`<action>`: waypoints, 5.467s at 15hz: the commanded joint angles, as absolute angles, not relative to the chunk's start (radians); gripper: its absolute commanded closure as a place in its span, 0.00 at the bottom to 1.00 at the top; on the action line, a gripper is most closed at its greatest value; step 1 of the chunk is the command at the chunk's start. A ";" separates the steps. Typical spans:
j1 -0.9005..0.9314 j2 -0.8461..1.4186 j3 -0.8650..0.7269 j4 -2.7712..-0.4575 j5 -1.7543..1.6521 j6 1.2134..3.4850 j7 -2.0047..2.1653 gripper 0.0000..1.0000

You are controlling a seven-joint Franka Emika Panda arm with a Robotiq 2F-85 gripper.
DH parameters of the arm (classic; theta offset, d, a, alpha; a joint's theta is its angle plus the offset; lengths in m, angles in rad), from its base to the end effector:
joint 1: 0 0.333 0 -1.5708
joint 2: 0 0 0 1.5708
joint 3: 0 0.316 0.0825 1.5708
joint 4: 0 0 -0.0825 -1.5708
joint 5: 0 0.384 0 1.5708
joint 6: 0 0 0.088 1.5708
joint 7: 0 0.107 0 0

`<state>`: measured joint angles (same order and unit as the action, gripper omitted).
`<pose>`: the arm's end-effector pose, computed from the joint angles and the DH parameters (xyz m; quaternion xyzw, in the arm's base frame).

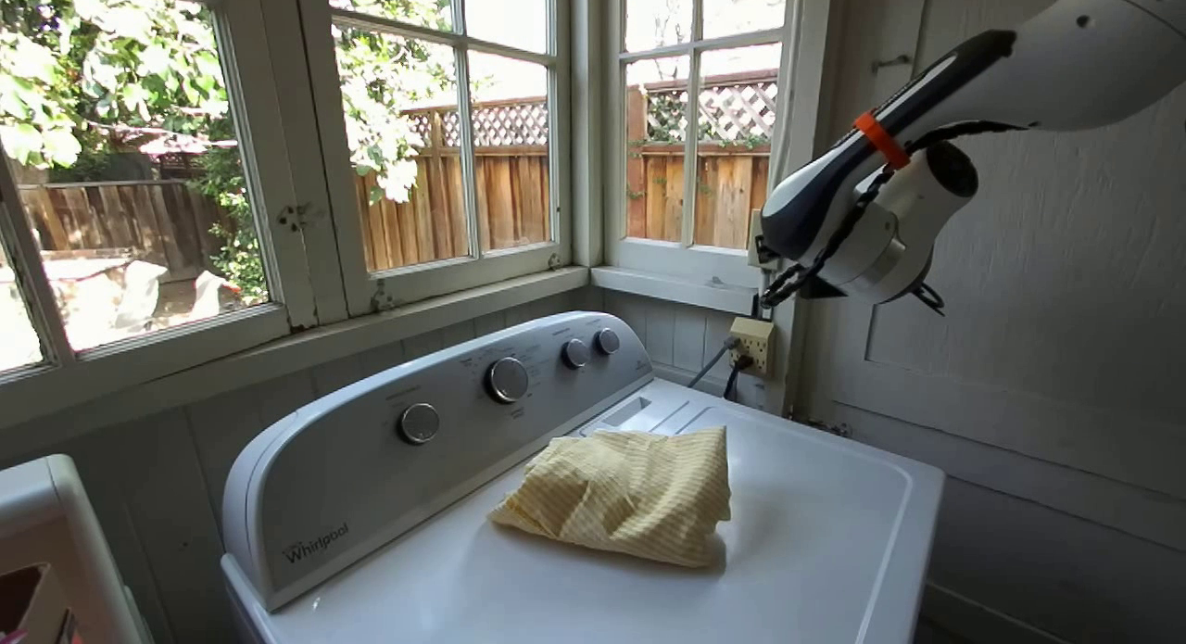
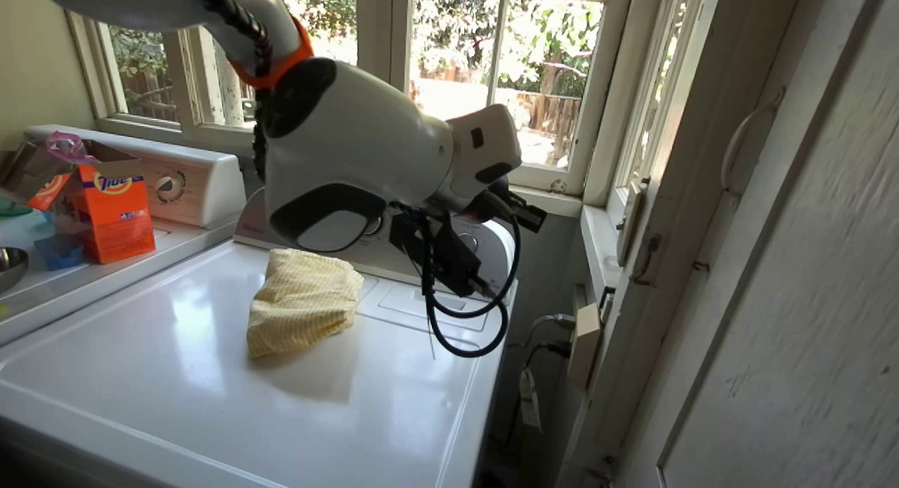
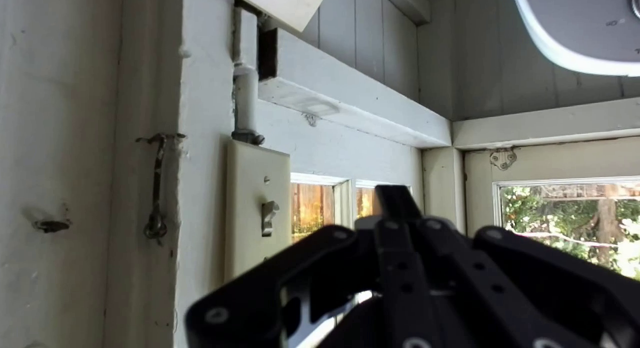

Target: Flip the switch on the wall

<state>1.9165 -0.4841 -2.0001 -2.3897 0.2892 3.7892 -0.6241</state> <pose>0.5312 -0.1231 0.3543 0.8426 -0.0565 0.5348 0.0292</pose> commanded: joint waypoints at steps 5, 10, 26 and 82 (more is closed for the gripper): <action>2.010 -0.491 -2.097 -2.356 0.248 3.798 -0.558 0.99; 2.011 -0.492 -2.099 -2.355 0.248 3.798 -0.558 1.00; 2.145 -0.712 -2.213 -2.145 0.115 3.899 -0.467 1.00; 2.293 -0.904 -2.355 -1.937 0.092 4.132 -0.694 1.00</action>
